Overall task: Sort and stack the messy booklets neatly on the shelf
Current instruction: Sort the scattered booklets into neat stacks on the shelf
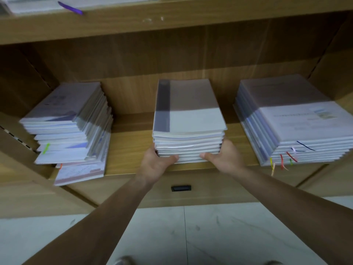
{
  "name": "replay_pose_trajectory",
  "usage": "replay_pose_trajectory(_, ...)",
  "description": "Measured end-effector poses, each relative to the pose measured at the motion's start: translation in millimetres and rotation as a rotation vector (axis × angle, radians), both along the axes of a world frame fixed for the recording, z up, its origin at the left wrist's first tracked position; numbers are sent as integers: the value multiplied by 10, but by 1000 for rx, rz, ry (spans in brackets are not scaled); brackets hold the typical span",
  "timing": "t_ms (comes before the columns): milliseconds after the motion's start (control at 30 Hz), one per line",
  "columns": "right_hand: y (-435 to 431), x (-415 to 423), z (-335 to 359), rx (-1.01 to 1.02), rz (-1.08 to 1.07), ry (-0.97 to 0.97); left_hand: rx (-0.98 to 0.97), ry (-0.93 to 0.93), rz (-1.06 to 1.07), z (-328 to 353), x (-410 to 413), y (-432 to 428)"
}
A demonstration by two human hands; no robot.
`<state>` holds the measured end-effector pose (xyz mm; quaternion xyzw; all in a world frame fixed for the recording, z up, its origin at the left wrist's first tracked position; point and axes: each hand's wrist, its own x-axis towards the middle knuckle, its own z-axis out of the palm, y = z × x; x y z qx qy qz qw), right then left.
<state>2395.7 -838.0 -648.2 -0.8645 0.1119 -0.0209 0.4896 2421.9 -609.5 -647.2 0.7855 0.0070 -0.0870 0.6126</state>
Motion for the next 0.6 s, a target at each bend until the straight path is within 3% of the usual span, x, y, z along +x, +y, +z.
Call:
replay_pose_trajectory(167, -131, -64, -5, -78, 116, 43, 193, 20, -120, -12, 48, 180)
replay_pose_trajectory(333, -361, -75, -46, -400, 122, 64, 571, -106, -105, 50, 86, 221)
replay_pose_trajectory(600, -299, -12, -121, -395, 91, 9, 735, -206, -69, -51, 130, 203)
